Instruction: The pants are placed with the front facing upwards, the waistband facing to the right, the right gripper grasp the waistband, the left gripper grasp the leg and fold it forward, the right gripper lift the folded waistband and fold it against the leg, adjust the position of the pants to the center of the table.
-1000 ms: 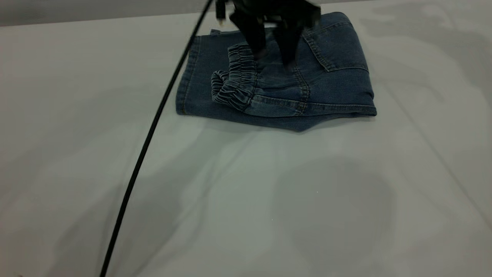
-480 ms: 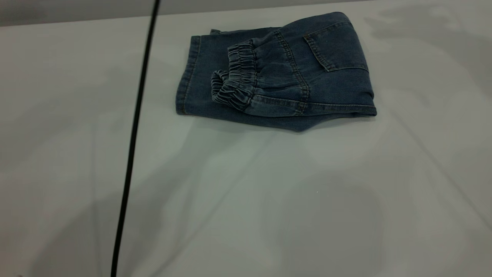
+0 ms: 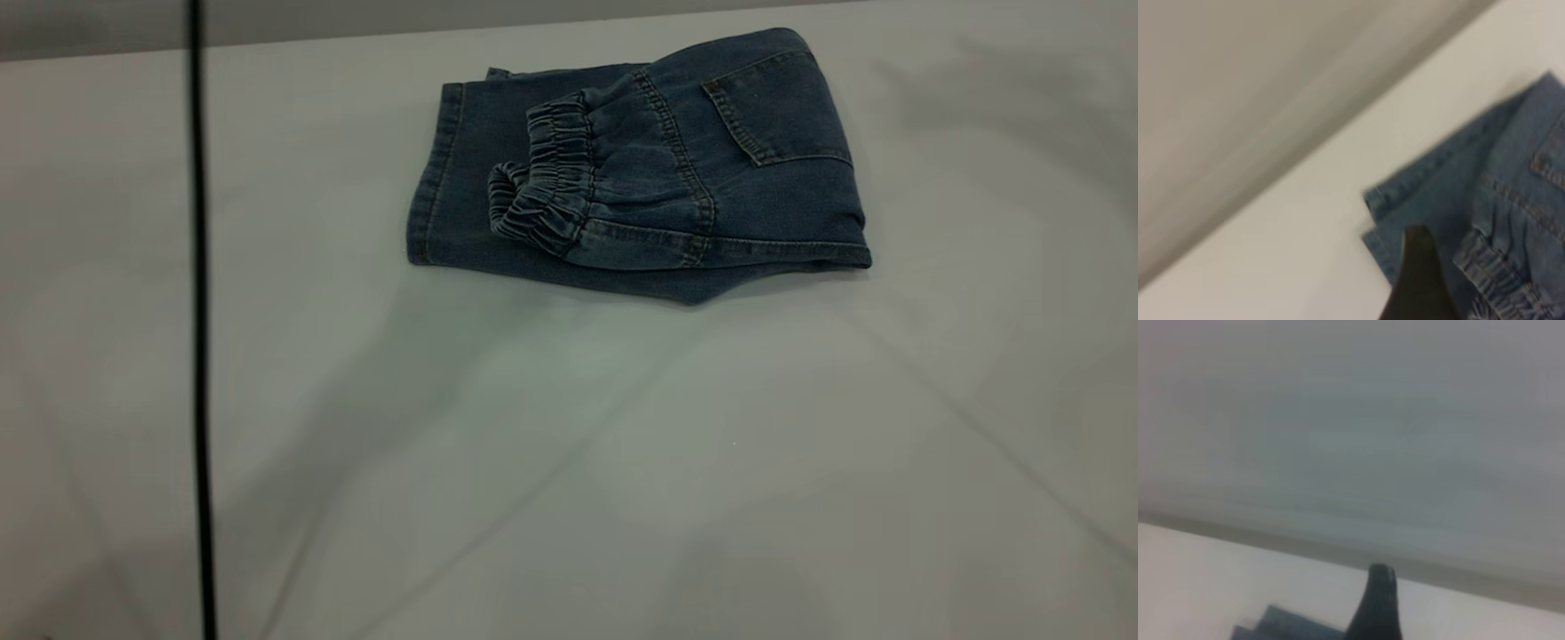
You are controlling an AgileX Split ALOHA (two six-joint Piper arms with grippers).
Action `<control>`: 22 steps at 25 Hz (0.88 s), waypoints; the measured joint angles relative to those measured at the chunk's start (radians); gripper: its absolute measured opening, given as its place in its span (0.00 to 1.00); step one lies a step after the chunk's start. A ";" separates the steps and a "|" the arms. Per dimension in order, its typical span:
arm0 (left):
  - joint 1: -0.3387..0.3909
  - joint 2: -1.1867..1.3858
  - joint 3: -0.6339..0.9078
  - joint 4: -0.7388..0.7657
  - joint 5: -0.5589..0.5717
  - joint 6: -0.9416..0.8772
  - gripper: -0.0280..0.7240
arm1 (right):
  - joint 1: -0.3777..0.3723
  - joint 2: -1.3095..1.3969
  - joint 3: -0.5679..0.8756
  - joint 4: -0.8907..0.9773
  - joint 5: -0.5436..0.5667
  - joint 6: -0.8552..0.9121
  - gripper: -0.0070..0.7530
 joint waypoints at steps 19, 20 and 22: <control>0.000 -0.582 0.298 0.025 -0.004 -0.047 0.66 | 0.000 -0.803 0.711 0.134 -0.001 -0.150 0.78; 0.000 -0.616 0.338 0.025 -0.004 -0.051 0.66 | 0.000 -0.852 0.751 0.152 -0.001 -0.158 0.78; 0.000 -0.698 0.437 0.025 -0.004 -0.062 0.66 | 0.000 -0.940 0.823 0.182 -0.002 -0.170 0.78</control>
